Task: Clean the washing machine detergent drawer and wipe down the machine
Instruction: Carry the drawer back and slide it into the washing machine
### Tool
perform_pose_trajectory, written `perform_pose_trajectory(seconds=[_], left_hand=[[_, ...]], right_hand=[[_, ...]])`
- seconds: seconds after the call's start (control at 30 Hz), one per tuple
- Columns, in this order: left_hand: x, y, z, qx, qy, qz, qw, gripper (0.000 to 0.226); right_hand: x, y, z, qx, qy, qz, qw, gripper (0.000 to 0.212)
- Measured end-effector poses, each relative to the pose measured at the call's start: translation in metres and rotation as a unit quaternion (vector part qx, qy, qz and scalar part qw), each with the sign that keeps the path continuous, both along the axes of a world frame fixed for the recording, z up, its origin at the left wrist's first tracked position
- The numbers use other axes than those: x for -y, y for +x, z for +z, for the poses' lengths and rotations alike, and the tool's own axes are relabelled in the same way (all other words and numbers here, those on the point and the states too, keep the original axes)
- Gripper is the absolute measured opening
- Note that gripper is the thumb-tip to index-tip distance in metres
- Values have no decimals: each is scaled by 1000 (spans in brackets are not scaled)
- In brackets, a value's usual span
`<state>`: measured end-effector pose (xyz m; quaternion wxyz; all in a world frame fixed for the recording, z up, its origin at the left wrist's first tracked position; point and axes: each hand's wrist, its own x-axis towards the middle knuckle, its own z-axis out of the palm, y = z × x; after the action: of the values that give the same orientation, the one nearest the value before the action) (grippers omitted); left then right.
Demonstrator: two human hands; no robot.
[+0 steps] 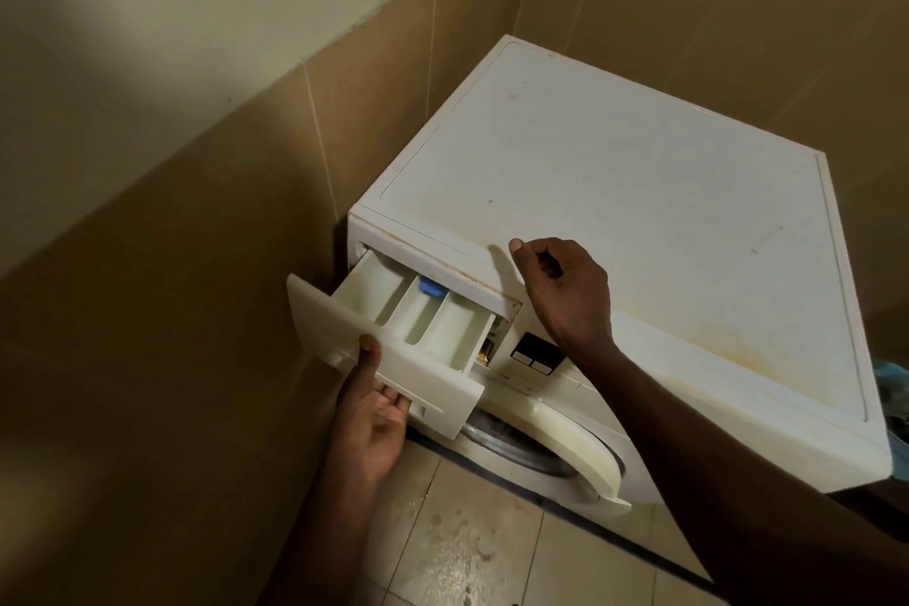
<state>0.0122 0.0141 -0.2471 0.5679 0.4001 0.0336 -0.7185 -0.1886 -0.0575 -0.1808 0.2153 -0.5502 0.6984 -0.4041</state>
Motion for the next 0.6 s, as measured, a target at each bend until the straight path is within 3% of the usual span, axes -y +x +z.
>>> perform_pose_trajectory(seconds=[0.07, 0.17, 0.2, 0.6], left_hand=[[-9, 6, 1, 10, 3, 2, 1000, 103], [-23, 15, 8, 13, 4, 8, 1000, 34], [-27, 18, 6, 17, 5, 12, 1000, 25], [-33, 22, 7, 37, 22, 13, 999, 24]], right_hand=[[0, 0, 0, -3, -1, 1, 1000, 30], [-1, 0, 0, -2, 2, -1, 1000, 29], [-1, 0, 0, -3, 2, 1, 1000, 29], [-3, 1, 0, -6, 0, 1, 1000, 28]])
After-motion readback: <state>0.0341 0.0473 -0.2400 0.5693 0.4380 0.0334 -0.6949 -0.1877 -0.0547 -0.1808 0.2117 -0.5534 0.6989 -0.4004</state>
